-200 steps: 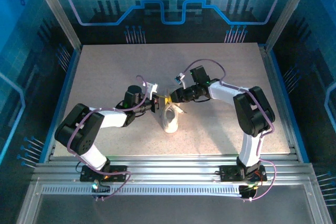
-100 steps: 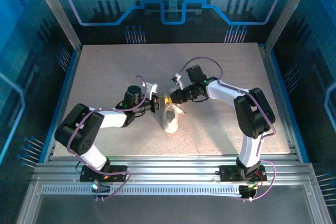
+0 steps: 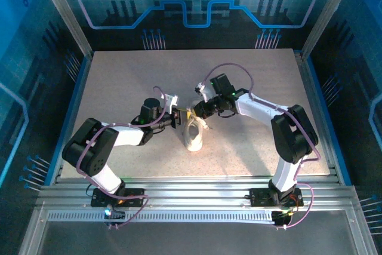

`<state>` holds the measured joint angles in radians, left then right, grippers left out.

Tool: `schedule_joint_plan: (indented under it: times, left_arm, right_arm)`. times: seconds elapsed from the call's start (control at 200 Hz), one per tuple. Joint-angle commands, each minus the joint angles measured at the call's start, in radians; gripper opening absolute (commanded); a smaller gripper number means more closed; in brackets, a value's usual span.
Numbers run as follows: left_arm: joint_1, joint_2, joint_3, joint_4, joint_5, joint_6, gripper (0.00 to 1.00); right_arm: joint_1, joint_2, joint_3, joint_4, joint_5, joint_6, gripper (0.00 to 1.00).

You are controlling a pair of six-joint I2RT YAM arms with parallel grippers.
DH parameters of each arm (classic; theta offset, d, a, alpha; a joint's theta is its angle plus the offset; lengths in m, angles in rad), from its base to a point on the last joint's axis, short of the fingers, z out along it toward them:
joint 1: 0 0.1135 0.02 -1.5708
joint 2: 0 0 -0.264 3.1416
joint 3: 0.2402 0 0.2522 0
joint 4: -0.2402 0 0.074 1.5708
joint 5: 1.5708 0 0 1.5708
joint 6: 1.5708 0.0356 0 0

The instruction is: Tie the shoes

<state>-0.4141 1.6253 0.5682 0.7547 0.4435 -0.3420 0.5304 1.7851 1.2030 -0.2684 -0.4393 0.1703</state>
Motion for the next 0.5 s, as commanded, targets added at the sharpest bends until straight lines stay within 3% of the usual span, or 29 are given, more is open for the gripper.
schedule_joint_plan:
  times: [0.0,0.14,0.495]
  left_arm:
    - [0.005,0.024,-0.004,0.043,0.024,-0.010,0.19]
    - [0.006,0.025,-0.007,0.050,0.023,-0.013,0.21]
    - [0.021,-0.045,-0.040,-0.010,0.005,0.007,0.42]
  right_arm:
    - [0.012,-0.035,-0.024,0.022,0.029,-0.009,0.00]
    - [0.024,-0.047,-0.042,0.038,0.085,-0.010,0.00]
    - [0.044,-0.071,-0.075,0.074,0.187,-0.009,0.00]
